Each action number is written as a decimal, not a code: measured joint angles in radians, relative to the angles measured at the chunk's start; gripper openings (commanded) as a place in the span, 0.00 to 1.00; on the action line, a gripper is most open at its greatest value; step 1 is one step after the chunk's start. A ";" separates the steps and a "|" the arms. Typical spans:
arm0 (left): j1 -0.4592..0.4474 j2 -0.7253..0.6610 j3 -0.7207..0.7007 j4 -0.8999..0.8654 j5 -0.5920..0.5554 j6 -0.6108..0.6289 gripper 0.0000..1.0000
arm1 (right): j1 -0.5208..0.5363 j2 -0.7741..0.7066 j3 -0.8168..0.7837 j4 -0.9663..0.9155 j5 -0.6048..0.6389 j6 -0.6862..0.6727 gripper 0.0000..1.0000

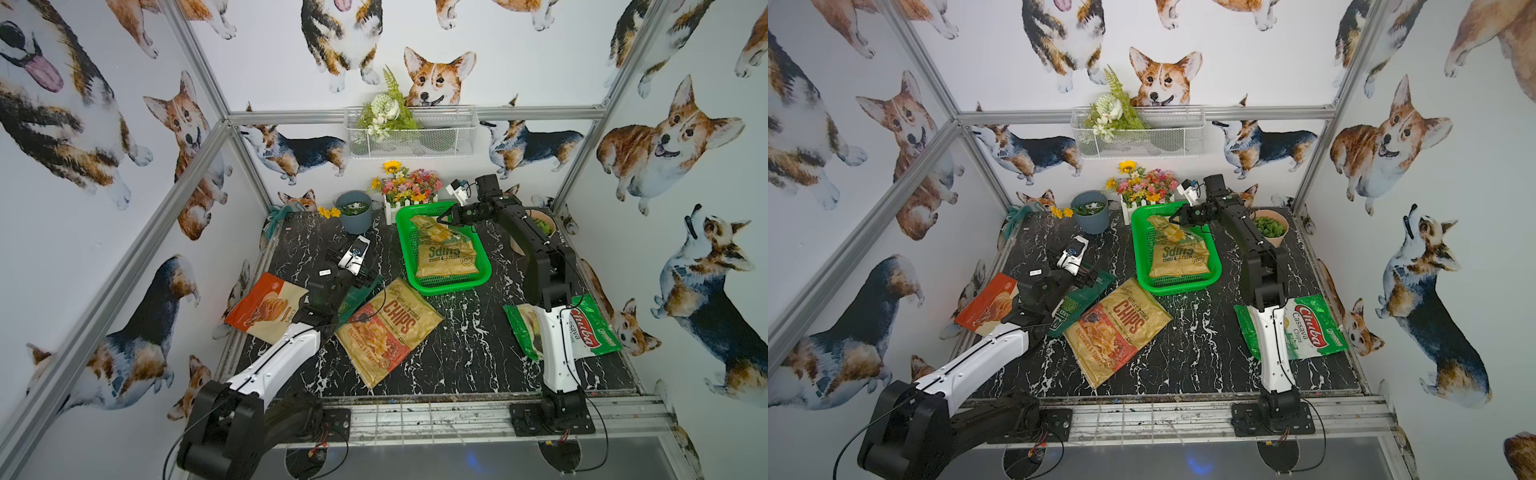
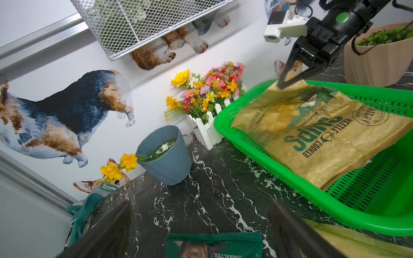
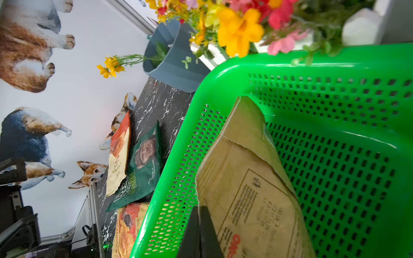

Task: Put the potato chips into the basket
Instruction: Place the potato chip in the basket.

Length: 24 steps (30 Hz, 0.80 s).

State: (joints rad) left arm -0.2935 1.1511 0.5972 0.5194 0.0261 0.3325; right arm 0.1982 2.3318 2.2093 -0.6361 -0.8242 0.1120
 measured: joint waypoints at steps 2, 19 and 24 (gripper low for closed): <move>0.000 -0.001 0.000 0.000 0.000 0.000 0.99 | 0.027 -0.044 -0.042 0.000 -0.012 -0.011 0.00; 0.000 -0.004 0.000 0.000 0.003 0.000 0.99 | -0.045 0.042 -0.011 0.058 -0.013 0.068 0.42; 0.000 -0.003 0.000 0.000 0.004 0.000 0.99 | -0.010 0.041 0.087 -0.064 0.188 0.040 0.80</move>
State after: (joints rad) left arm -0.2935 1.1481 0.5972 0.5190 0.0303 0.3325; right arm 0.1879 2.3730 2.2967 -0.7002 -0.6361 0.1516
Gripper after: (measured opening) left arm 0.988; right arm 0.722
